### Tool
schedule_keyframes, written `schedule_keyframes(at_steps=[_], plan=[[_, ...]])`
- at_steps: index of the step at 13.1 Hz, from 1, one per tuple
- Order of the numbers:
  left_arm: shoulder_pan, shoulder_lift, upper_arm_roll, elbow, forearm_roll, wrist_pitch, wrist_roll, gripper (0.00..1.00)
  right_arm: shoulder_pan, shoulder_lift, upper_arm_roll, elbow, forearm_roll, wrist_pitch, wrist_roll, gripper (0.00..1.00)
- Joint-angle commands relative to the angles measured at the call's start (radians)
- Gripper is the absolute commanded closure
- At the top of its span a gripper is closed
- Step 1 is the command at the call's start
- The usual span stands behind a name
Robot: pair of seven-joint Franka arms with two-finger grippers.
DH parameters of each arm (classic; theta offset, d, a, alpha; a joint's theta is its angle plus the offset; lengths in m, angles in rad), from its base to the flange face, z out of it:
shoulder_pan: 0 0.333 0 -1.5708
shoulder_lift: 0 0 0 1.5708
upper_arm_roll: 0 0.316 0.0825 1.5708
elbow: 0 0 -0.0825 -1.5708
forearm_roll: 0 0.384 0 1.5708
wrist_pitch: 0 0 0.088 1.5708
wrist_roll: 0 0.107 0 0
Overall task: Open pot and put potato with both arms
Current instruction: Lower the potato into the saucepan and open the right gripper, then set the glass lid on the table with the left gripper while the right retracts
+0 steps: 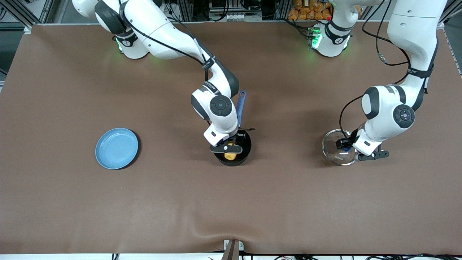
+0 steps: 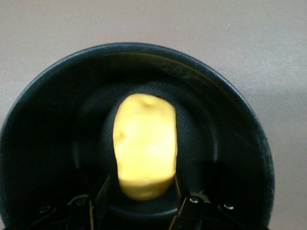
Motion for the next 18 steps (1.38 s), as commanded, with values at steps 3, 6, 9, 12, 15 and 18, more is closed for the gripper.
schedule_keyframes(at_steps=[3, 6, 9, 12, 15, 18], plan=[[0.014, 0.010, -0.010, 0.000, -0.025, 0.022, 0.033, 0.15, 0.031, -0.120, -0.076, 0.021, 0.034, -0.152, 0.002, 0.41], [0.008, -0.003, -0.009, 0.009, -0.047, 0.019, 0.022, 0.00, -0.006, -0.287, -0.077, 0.015, 0.088, -0.297, -0.041, 0.43], [0.014, -0.107, -0.007, 0.032, -0.047, -0.001, 0.027, 0.00, -0.077, -0.467, -0.074, -0.011, 0.099, -0.505, -0.080, 0.44], [0.014, -0.211, -0.005, 0.041, -0.045, -0.036, 0.014, 0.00, -0.219, -0.691, -0.022, -0.134, 0.105, -0.579, -0.176, 0.44], [0.014, -0.291, -0.004, 0.093, -0.039, -0.210, 0.007, 0.00, -0.434, -0.852, 0.059, -0.186, 0.108, -0.706, -0.306, 0.42], [0.014, -0.386, -0.004, 0.099, -0.031, -0.355, -0.022, 0.00, -0.566, -0.941, 0.066, -0.189, 0.108, -0.883, -0.398, 0.42]])
